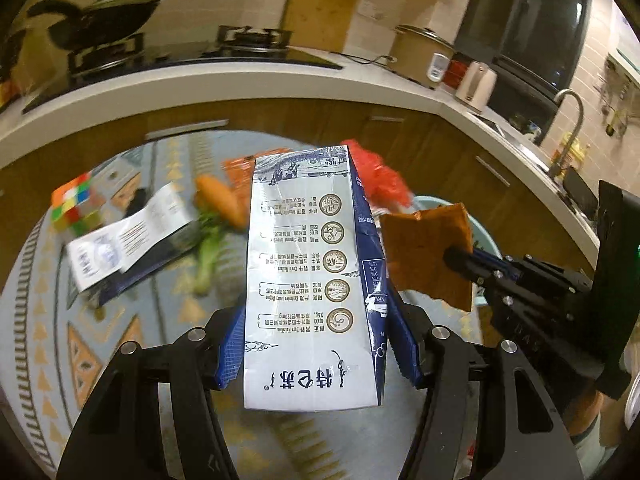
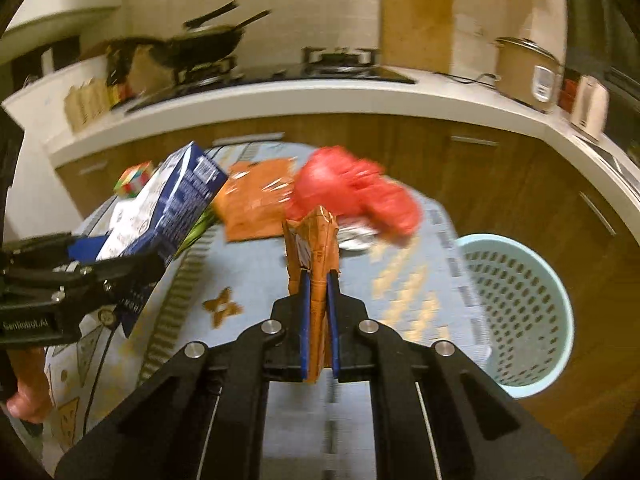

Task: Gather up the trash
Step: 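Carry carton and wrapper over the basket and open both tools to drop them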

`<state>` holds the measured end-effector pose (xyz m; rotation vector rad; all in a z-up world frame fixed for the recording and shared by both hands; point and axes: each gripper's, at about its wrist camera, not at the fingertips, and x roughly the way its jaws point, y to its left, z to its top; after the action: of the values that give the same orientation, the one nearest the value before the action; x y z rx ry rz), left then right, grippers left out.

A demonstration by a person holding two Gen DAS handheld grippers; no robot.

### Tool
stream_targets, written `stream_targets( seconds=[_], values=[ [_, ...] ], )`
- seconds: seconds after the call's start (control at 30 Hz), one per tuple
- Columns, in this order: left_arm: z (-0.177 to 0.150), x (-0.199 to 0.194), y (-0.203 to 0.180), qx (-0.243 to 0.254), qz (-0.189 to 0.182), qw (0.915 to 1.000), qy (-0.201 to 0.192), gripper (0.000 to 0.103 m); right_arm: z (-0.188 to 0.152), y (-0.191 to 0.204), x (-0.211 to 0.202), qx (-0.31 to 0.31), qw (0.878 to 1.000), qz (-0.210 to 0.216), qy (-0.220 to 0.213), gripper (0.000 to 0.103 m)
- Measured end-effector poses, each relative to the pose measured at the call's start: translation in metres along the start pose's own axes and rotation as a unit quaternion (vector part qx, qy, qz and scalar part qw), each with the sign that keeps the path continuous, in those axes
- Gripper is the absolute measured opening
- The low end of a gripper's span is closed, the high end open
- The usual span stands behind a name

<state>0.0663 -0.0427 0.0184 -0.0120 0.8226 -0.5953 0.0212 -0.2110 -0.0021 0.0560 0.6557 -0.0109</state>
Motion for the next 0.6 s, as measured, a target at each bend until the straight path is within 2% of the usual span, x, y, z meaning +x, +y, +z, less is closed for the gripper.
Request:
stream_targets(
  seconds=[0.23,0.47,0.6],
  values=[
    [0.024,0.023,-0.053,0.041,-0.021,0.9989,-0.005,0.059,0.010,-0.065,-0.023,0.049,0.997,-0.043,-0.033,0.006],
    [0.048,0.056,-0.113,0.069,-0.054,0.9961,-0.009,0.059,0.007,-0.133,-0.029,0.100,0.990,-0.086,-0.040,0.006],
    [0.058,0.082,-0.142,0.078,-0.068,0.9946,0.001,0.059,0.003,-0.167,-0.026,0.136,0.985,-0.098,-0.035,0.006]
  ],
)
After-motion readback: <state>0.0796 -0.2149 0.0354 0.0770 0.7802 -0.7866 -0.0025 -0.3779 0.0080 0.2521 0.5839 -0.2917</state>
